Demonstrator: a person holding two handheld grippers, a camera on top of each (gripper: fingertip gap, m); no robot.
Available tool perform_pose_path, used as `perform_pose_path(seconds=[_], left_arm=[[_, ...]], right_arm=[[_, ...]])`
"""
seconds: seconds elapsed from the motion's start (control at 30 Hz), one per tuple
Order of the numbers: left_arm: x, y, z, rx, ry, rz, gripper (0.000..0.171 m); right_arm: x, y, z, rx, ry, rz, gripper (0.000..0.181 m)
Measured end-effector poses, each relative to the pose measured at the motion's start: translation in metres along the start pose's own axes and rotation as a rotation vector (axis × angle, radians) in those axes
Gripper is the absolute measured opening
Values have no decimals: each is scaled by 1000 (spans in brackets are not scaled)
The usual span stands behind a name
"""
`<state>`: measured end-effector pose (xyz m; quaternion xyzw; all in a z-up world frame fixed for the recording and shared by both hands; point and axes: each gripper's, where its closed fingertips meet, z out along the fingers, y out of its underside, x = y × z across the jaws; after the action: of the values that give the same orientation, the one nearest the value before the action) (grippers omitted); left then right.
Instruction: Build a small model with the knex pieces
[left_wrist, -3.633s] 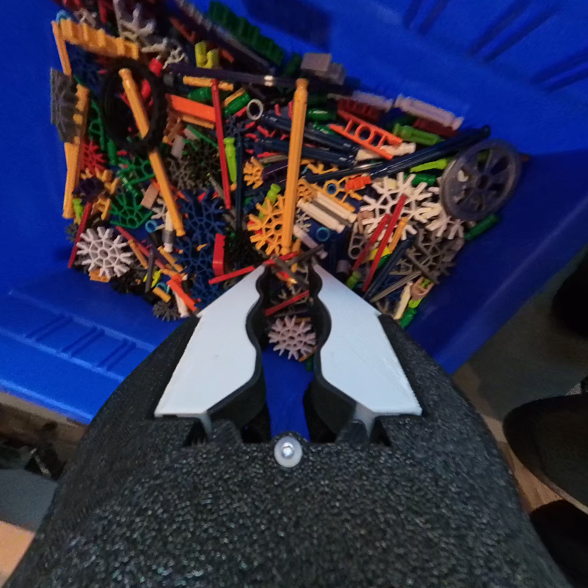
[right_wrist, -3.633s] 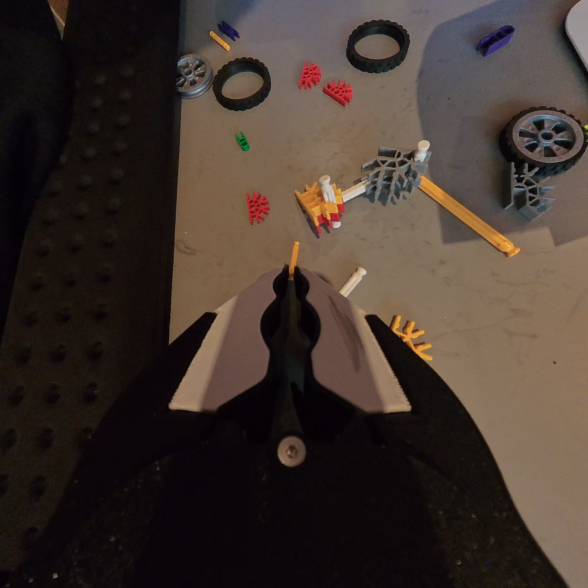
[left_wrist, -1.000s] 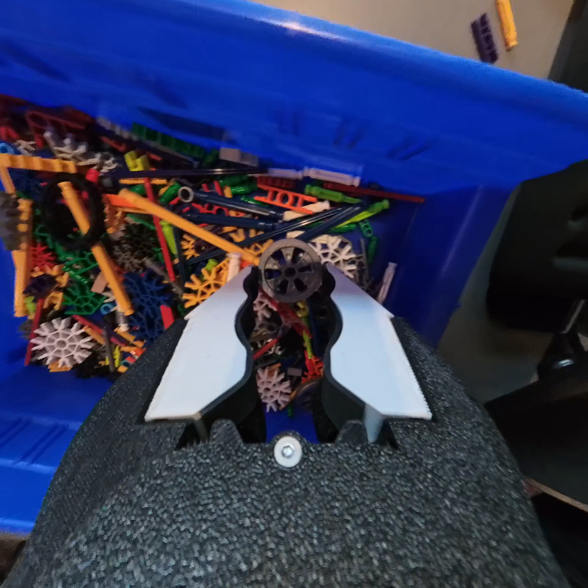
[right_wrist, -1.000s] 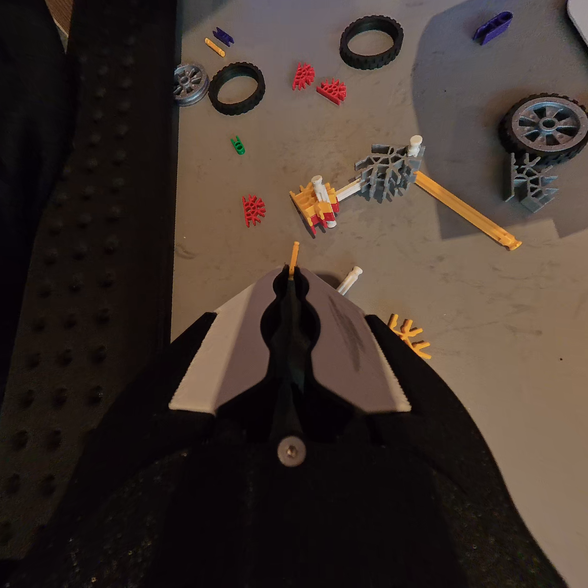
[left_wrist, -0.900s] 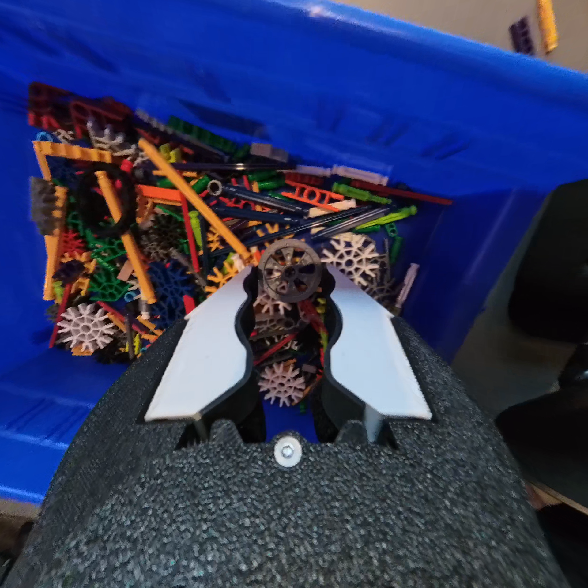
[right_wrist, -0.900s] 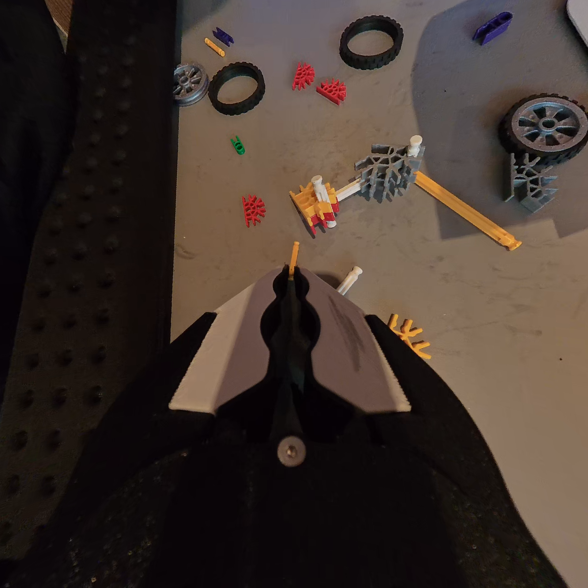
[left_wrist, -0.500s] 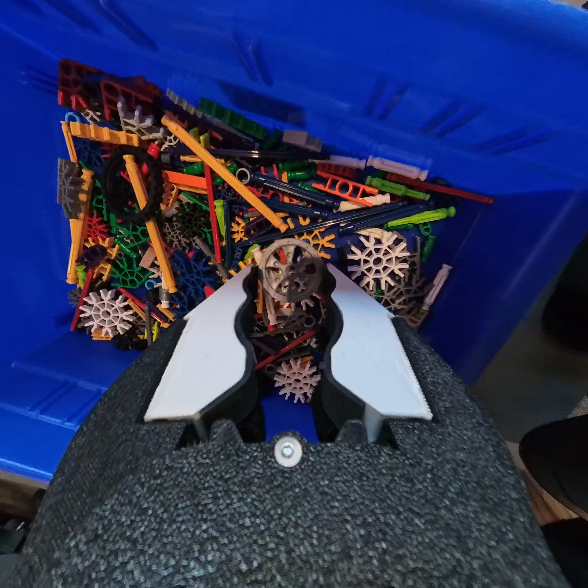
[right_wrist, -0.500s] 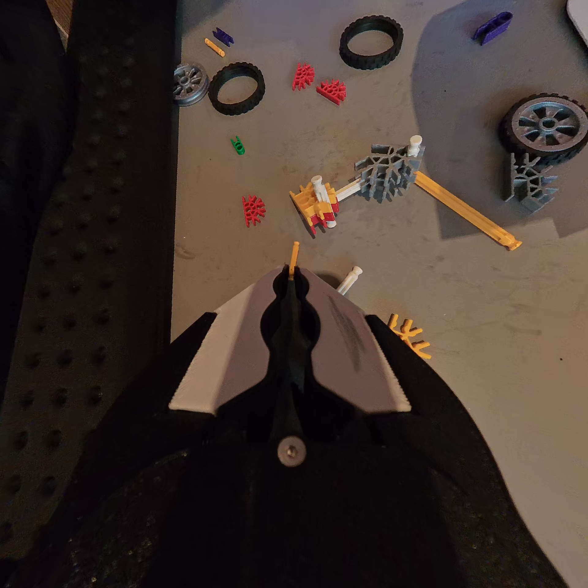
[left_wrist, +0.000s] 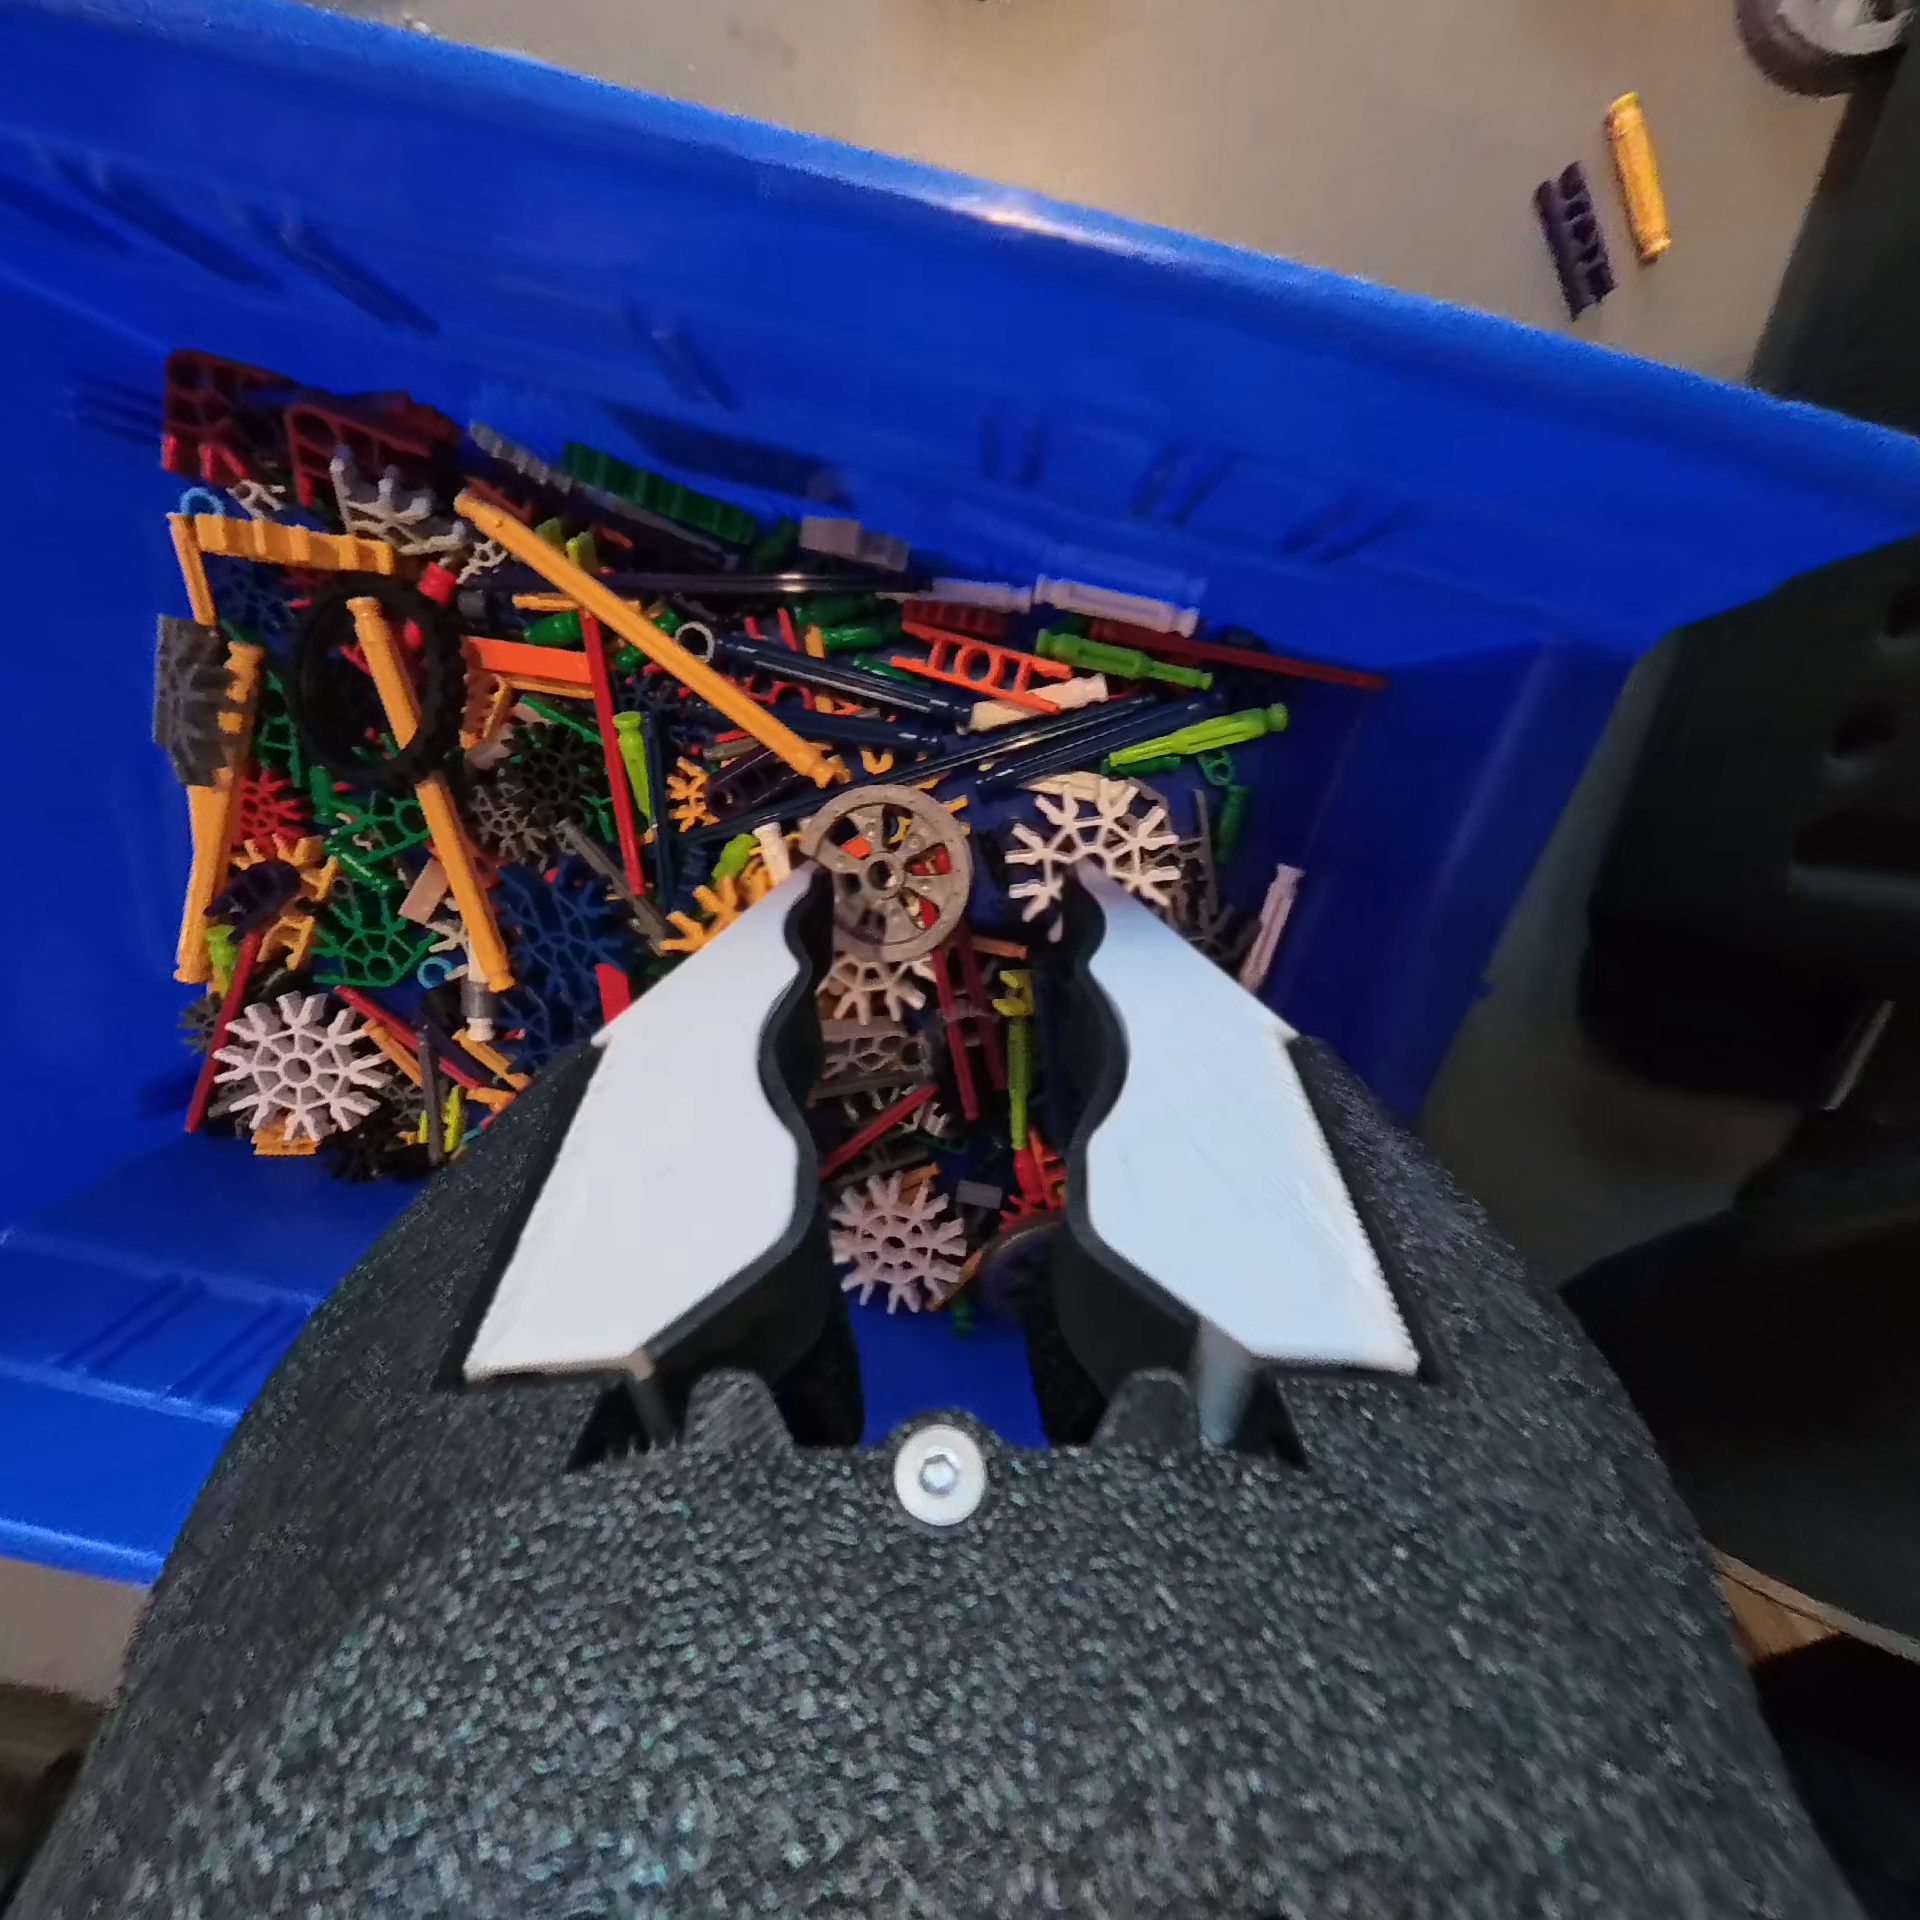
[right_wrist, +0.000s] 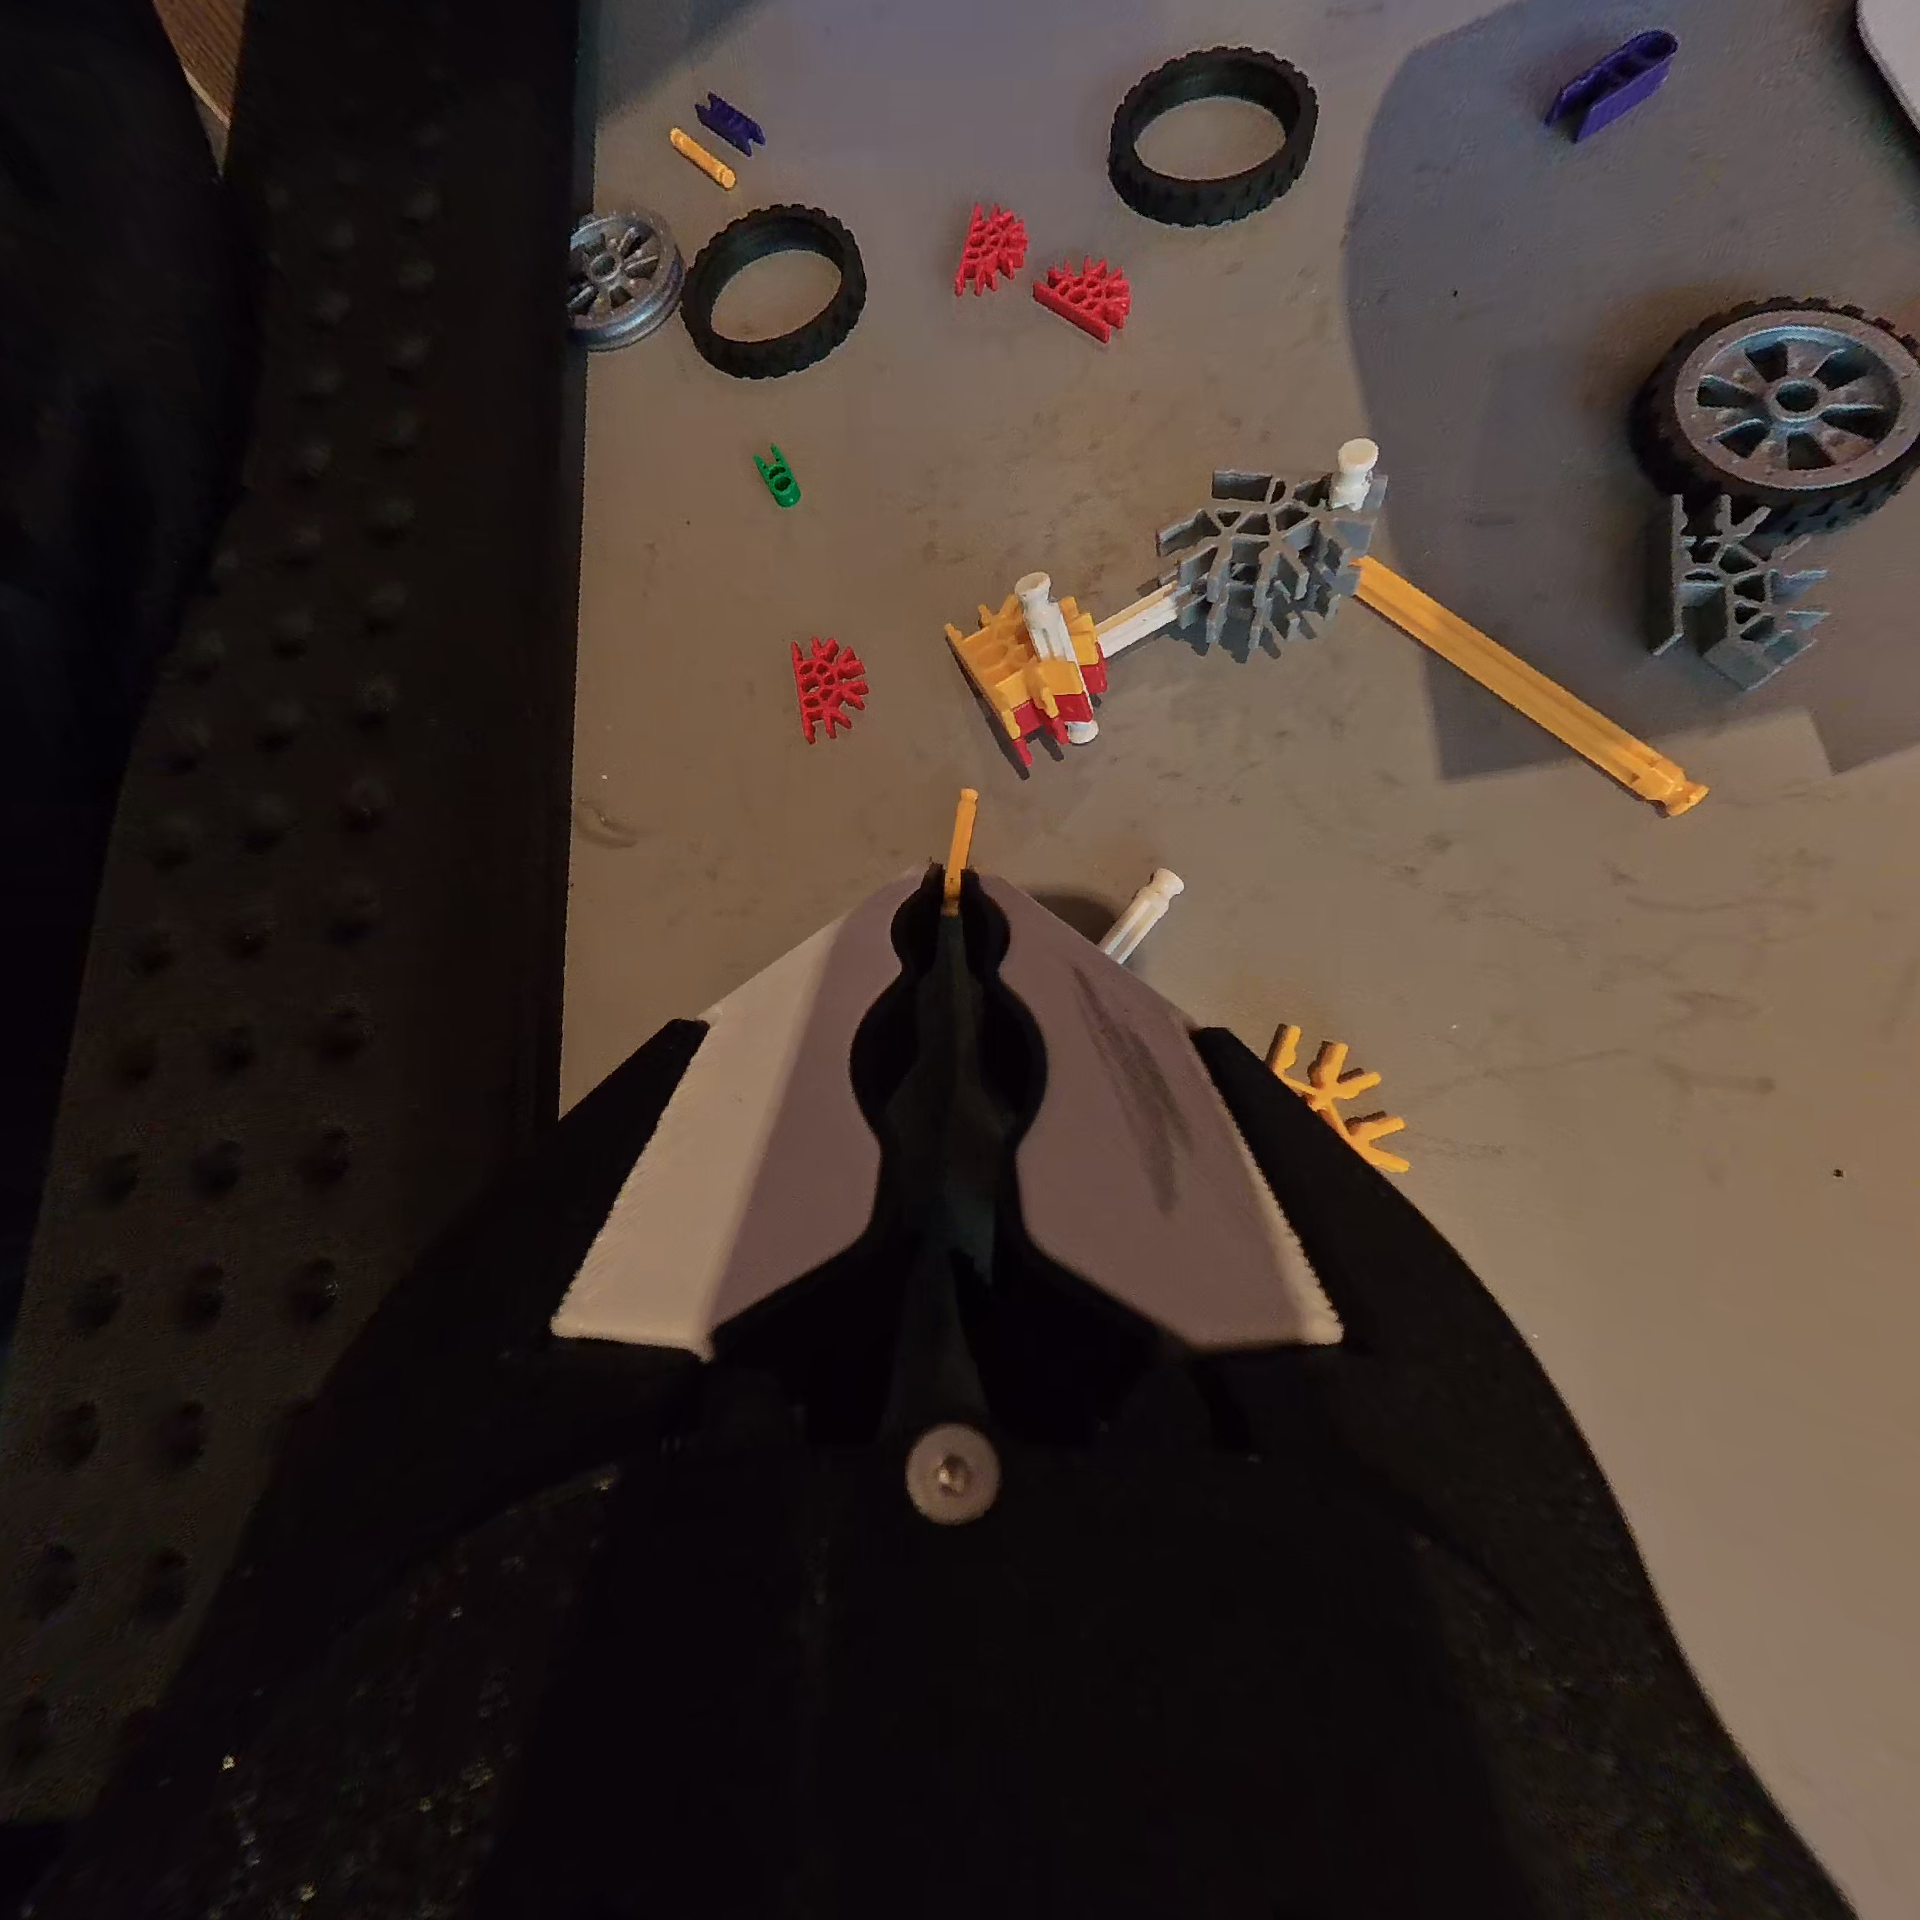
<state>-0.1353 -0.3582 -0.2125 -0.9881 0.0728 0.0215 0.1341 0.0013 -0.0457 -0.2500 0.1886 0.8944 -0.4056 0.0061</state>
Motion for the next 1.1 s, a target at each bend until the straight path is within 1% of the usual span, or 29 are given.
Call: perform_pose_path(seconds=[0.3, 0.4, 0.6, 0.77, 0.83, 1.0, 1.1], left_arm=[[29, 9, 13, -40, 122, 23, 43], [34, 8, 18, -39, 144, 30, 43], [33, 5, 20, -24, 141, 38, 41], [25, 12, 22, -69, 101, 33, 36], [23, 13, 21, -69, 92, 28, 36], [20, 5, 14, -17, 77, 33, 36], [22, -1, 15, 5, 92, 45, 38]], right_arm=[[0, 0, 0, 0, -1, 0, 3], [0, 0, 0, 0, 0, 0, 3], [0, 0, 0, 0, -3, 2, 3], [0, 0, 0, 0, -2, 2, 3], [0, 0, 0, 0, -3, 4, 3], [0, 0, 0, 0, -5, 7, 3], [0, 0, 0, 0, -6, 9, 3]])
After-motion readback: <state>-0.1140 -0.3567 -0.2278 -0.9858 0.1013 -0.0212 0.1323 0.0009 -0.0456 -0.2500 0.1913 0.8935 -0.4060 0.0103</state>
